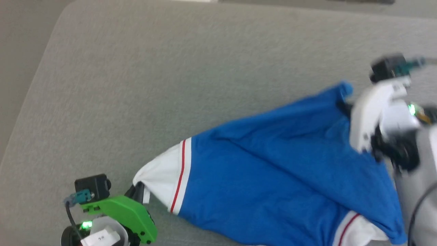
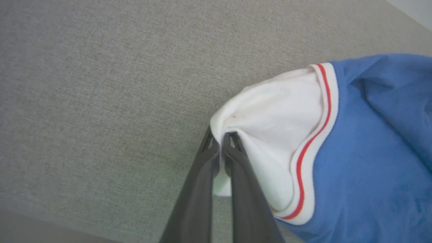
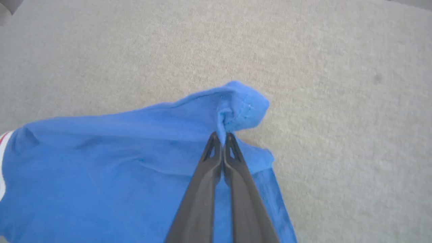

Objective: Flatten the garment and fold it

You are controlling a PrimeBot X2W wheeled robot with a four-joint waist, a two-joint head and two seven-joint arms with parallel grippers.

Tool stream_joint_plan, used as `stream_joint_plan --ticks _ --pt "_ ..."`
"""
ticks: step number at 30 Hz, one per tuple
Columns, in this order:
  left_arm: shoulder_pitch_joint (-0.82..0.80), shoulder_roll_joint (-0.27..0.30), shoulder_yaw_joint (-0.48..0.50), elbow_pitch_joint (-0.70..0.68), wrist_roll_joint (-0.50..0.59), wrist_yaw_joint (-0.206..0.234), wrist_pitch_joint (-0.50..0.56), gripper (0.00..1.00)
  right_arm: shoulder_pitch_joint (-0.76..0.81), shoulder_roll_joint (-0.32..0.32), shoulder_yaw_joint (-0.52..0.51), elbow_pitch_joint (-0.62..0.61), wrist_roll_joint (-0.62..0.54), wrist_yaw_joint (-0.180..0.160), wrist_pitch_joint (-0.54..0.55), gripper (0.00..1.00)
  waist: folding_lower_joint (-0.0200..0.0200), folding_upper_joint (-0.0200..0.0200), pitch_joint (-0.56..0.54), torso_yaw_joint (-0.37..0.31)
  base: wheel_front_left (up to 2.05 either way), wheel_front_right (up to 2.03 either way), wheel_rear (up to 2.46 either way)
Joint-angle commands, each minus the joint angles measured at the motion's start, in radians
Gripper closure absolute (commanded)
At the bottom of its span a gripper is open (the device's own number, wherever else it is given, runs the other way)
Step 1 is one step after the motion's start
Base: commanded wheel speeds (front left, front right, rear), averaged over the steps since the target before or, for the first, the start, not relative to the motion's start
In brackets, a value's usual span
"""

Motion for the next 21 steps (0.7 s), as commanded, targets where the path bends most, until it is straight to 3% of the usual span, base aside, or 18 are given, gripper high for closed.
stream_joint_plan --ticks 1,7,12,16,21 --pt "0.017 0.007 0.003 -0.005 -0.007 0.002 0.0 1.0 0.078 0.001 -0.025 -0.051 0.019 -0.001 0.015 1.0 0.0 0.0 -0.122 -0.117 0.0 0.0 0.0" --pt "0.066 0.0 0.007 -0.003 -0.042 -0.005 0.001 1.0 0.401 0.068 -0.134 -0.274 0.083 -0.001 0.118 1.0 0.0 0.0 -0.184 -0.164 0.0 0.0 0.0" --pt "0.095 -0.077 0.06 -0.031 -0.198 -0.068 -0.026 1.0 0.557 0.129 -0.2 -0.39 0.18 -0.001 0.212 1.0 0.0 0.0 -0.213 -0.19 0.0 0.0 0.0" --pt "0.054 -0.068 0.091 -0.052 -0.246 -0.106 -0.014 1.0 0.528 0.141 -0.228 -0.44 0.248 -0.001 0.259 1.0 0.0 0.0 -0.216 -0.204 0.0 0.0 0.0" --pt "-0.104 0.001 0.12 -0.054 -0.257 -0.134 0.063 1.0 0.352 0.098 -0.238 -0.427 0.247 -0.001 0.34 1.0 0.0 0.0 -0.202 -0.206 0.0 0.0 0.0"
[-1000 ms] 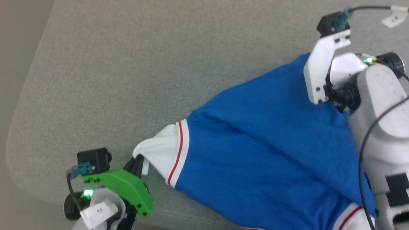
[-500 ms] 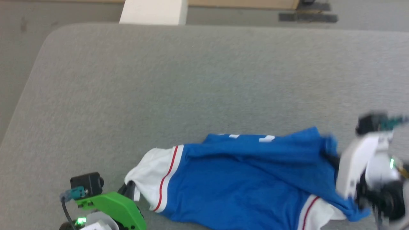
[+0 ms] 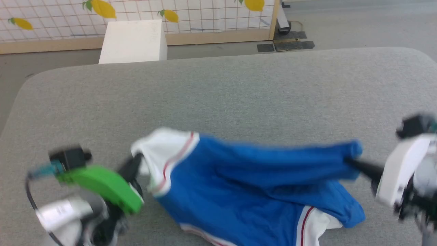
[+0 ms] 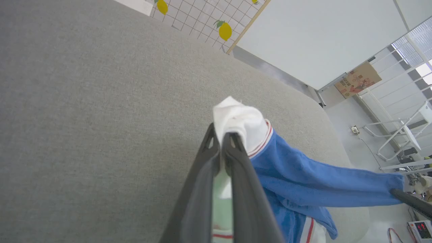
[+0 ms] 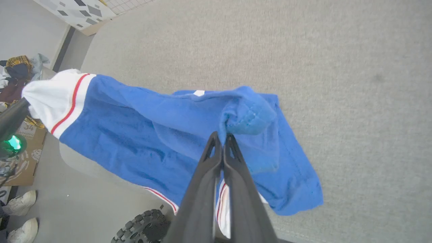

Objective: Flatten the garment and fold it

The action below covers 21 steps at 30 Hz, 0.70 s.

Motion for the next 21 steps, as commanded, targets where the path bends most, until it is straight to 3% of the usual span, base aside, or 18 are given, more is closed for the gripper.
stream_joint_plan --ticks 1,6,12,17,21 --pt "-0.074 0.031 0.012 0.007 -0.001 -0.011 0.023 1.0 -0.076 -0.01 -0.004 0.01 -0.008 -0.001 0.013 1.0 0.0 -0.0001 0.01 -0.001 0.0 0.0 0.0" --pt "-0.349 0.116 -0.004 0.107 0.048 -0.036 0.127 1.0 -0.346 0.007 -0.038 0.107 -0.06 -0.001 0.069 1.0 0.0 -0.0001 0.076 0.014 0.0 0.0 0.0" --pt "-0.721 0.155 -0.031 0.256 0.121 -0.084 0.175 1.0 -0.678 0.041 -0.067 0.242 -0.18 -0.001 0.064 1.0 0.0 -0.0001 0.196 0.032 0.0 0.0 0.0" --pt "-1.051 0.173 -0.053 0.413 0.214 -0.113 0.166 1.0 -0.958 0.052 -0.064 0.38 -0.302 -0.001 -0.062 1.0 0.0 -0.0001 0.312 0.025 0.0 0.0 0.0" --pt "-1.281 0.161 -0.05 0.532 0.277 -0.128 0.083 1.0 -1.153 0.064 -0.087 0.494 -0.329 -0.001 -0.207 1.0 0.0 -0.0001 0.389 0.013 0.0 0.0 0.0"
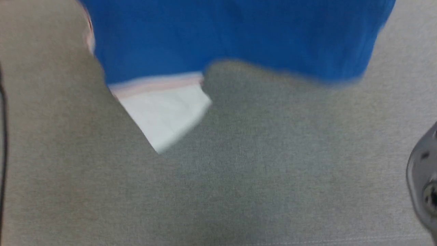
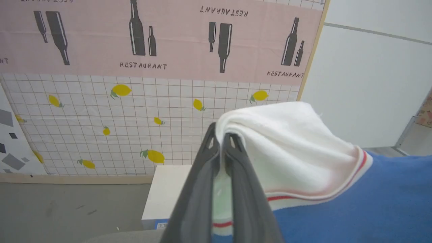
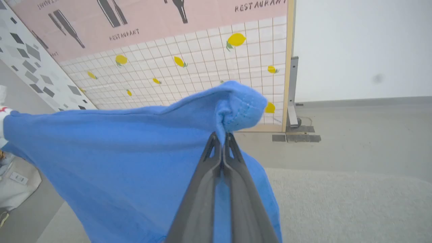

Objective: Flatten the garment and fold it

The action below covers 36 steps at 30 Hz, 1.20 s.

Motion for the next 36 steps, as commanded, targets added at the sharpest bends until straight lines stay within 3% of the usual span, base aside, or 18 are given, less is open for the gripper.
stream_joint_plan --ticks 1,6,10,13,17,24,30,34,36 --pt "-0.074 -0.012 0.015 0.031 0.008 -0.001 -0.039 1.0 -0.058 0.002 -0.007 0.034 -0.001 -0.001 -0.054 1.0 -0.0001 -0.0001 0.126 -0.006 0.0 0.0 0.0" --pt "-0.276 -0.028 0.03 0.134 0.061 -0.012 -0.187 1.0 -0.215 0.003 -0.004 0.17 0.0 -0.001 -0.237 1.0 -0.0001 -0.0001 0.178 -0.011 0.0 0.0 0.0" --pt "-0.4 -0.039 0.042 0.195 0.109 -0.018 -0.366 1.0 -0.325 0.004 -0.004 0.268 0.007 -0.001 -0.431 1.0 -0.0001 -0.0001 0.216 -0.013 0.0 0.0 0.0" --pt "-0.435 -0.056 0.059 0.227 0.109 -0.024 -0.462 1.0 -0.36 0.004 -0.019 0.316 -0.003 -0.001 -0.514 1.0 -0.0001 -0.0001 0.233 -0.007 0.0 0.0 0.0" --pt "-0.417 -0.07 0.039 0.286 0.107 -0.063 -0.508 1.0 -0.359 0.004 -0.028 0.374 -0.002 -0.001 -0.545 1.0 -0.0001 -0.0001 0.243 0.009 0.0 0.0 0.0" --pt "-0.273 -0.09 0.03 0.365 0.063 -0.134 -0.566 1.0 -0.227 0.002 0.013 0.404 0.052 -0.001 -0.55 1.0 -0.0001 -0.0001 0.191 0.036 0.0 0.0 0.0" --pt "-0.044 -0.112 0.011 0.374 0.01 -0.18 -0.583 1.0 0.013 -0.034 0.114 0.334 0.186 -0.001 -0.542 1.0 -0.0001 -0.0001 0.063 0.067 0.0 0.0 0.0" --pt "0.181 -0.132 0.029 0.33 -0.06 -0.185 -0.581 1.0 0.243 -0.065 0.18 0.242 0.274 -0.001 -0.55 1.0 -0.0001 -0.0001 -0.053 0.081 0.0 0.0 0.0" --pt "0.328 -0.134 0.038 0.281 -0.088 -0.164 -0.569 1.0 0.381 -0.083 0.204 0.189 0.316 -0.001 -0.55 1.0 -0.0001 -0.0001 -0.109 0.087 0.0 0.0 0.0"
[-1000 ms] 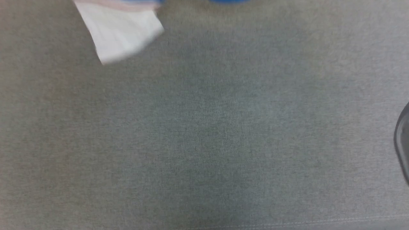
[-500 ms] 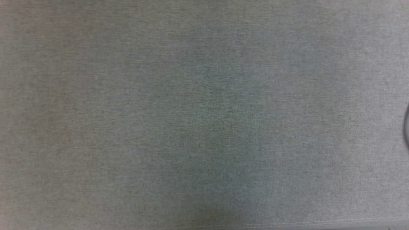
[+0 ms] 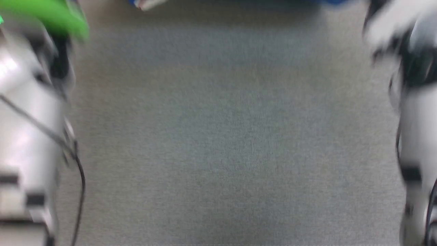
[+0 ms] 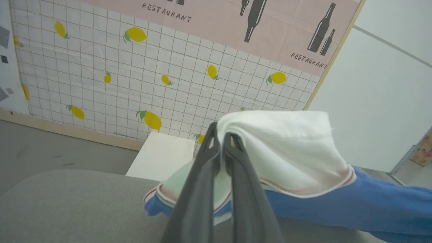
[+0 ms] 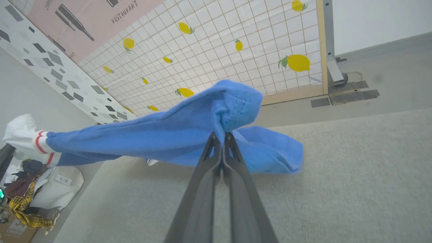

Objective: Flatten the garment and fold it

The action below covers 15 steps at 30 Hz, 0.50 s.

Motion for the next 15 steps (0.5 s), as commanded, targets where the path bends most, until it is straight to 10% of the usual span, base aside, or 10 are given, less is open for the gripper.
stream_joint_plan --ticks 1,15 --pt "0.101 -0.006 0.009 -0.034 -0.022 0.018 0.011 1.0 0.087 -0.017 0.015 -0.031 0.02 -0.001 -0.002 1.0 0.0001 0.0 -0.161 0.034 0.0 0.0 0.0" --pt "0.96 0.027 -0.091 -0.436 -0.043 0.274 0.235 1.0 0.742 -0.159 0.191 -0.25 0.023 -0.001 -0.014 1.0 0.0001 0.0 -0.336 0.067 0.0 0.0 0.0"
